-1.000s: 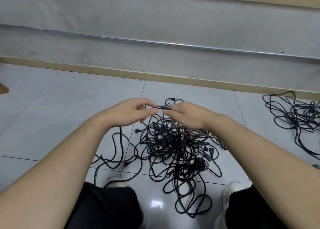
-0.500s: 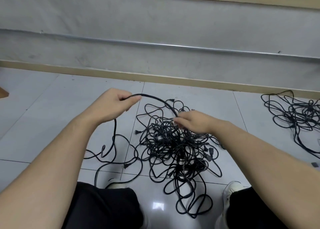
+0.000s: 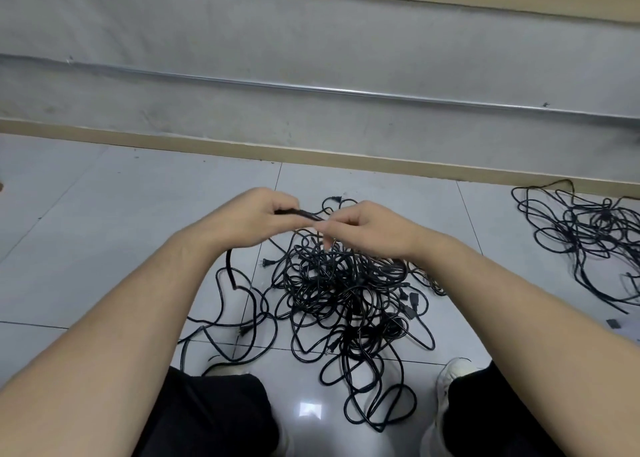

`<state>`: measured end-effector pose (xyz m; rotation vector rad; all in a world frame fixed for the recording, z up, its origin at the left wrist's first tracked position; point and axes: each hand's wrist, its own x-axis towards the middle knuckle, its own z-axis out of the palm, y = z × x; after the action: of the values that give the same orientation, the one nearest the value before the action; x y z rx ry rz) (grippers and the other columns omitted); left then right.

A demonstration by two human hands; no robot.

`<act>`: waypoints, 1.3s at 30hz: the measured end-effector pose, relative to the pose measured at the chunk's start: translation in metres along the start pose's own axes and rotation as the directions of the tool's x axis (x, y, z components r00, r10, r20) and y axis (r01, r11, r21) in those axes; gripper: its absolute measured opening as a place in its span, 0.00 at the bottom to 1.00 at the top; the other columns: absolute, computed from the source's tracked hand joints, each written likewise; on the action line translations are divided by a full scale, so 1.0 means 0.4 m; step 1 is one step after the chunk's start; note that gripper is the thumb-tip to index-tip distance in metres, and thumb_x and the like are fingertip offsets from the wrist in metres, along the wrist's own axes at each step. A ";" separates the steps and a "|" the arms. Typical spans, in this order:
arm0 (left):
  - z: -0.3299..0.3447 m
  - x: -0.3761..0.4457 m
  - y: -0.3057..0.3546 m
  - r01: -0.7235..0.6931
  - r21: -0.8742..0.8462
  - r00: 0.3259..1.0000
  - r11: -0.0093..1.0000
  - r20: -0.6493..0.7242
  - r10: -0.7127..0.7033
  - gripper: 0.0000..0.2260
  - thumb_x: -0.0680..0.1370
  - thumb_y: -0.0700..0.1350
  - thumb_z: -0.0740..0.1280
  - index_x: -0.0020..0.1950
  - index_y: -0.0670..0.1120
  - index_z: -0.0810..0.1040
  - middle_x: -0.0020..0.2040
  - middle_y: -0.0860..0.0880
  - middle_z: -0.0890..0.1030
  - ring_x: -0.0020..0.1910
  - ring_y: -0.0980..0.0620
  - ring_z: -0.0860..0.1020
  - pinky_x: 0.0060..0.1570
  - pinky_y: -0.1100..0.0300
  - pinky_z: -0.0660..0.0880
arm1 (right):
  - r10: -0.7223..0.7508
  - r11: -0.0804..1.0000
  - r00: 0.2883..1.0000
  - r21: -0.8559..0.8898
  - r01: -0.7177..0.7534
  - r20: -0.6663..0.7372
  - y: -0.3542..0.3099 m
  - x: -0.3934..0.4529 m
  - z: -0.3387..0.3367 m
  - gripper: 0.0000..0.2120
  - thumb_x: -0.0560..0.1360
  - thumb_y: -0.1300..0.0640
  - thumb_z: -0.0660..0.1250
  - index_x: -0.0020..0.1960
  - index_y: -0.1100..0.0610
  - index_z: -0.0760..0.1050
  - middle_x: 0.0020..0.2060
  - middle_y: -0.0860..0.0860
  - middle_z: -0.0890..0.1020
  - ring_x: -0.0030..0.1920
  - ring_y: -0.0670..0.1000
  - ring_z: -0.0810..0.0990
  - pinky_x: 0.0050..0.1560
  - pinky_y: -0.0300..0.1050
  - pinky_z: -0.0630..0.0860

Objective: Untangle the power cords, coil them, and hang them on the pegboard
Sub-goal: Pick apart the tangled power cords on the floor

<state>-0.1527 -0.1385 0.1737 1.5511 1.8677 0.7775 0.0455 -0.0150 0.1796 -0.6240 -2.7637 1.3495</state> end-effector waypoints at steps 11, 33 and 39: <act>-0.088 -0.066 -0.094 0.192 -0.059 0.981 0.980 0.031 -0.191 0.22 0.63 0.67 0.75 0.45 0.51 0.83 0.32 0.54 0.78 0.31 0.56 0.73 0.33 0.64 0.70 | 0.234 0.971 0.971 -0.056 -0.232 0.037 0.131 -0.022 -0.047 0.17 0.83 0.45 0.64 0.39 0.53 0.76 0.28 0.52 0.82 0.34 0.48 0.75 0.49 0.50 0.73; -0.099 -0.069 -0.060 0.237 0.239 0.969 0.942 -0.122 -0.213 0.17 0.75 0.64 0.70 0.40 0.50 0.79 0.32 0.52 0.74 0.33 0.51 0.70 0.37 0.56 0.67 | 0.264 0.927 0.960 -0.301 -0.225 0.095 0.201 0.030 0.024 0.14 0.83 0.45 0.62 0.50 0.54 0.79 0.39 0.48 0.82 0.38 0.44 0.77 0.43 0.41 0.72; -0.057 -0.058 -0.066 0.248 0.003 0.963 0.969 0.107 -0.247 0.12 0.76 0.57 0.74 0.58 0.62 0.80 0.43 0.52 0.80 0.35 0.57 0.75 0.37 0.60 0.78 | 0.112 0.925 0.993 -0.370 -0.087 0.046 0.118 0.051 0.011 0.13 0.84 0.45 0.61 0.50 0.49 0.80 0.37 0.44 0.80 0.40 0.45 0.77 0.48 0.46 0.74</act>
<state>-0.1832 -0.1669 0.1706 1.2931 1.9273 0.5793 0.0423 0.0147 0.1377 -0.7507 -3.1074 0.8767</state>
